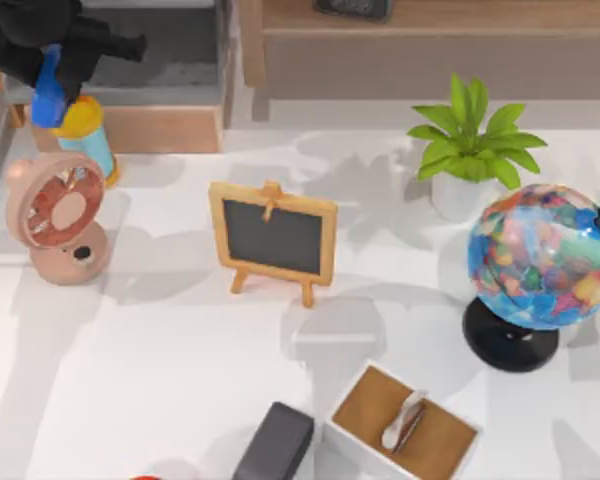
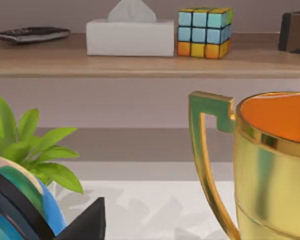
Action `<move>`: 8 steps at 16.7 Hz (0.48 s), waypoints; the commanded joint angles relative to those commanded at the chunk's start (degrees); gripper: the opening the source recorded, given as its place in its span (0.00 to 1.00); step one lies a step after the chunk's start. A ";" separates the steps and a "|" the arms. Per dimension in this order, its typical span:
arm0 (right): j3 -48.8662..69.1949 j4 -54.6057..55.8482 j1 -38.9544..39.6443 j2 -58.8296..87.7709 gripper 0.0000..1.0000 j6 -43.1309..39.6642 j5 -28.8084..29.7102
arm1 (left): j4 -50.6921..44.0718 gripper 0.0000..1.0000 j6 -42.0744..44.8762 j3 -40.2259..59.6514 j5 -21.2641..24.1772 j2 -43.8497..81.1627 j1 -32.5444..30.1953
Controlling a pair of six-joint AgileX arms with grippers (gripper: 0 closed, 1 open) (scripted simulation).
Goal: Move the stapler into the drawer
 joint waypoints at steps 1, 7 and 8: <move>0.00 0.00 0.00 0.00 1.00 0.00 0.00 | -0.68 0.00 2.83 1.92 0.36 0.54 3.50; 0.00 0.00 0.00 0.00 1.00 0.00 0.00 | -0.34 0.00 13.73 11.50 2.56 8.18 22.66; 0.00 0.00 0.00 0.00 1.00 0.00 0.00 | 0.11 0.00 14.61 12.55 2.91 10.10 24.59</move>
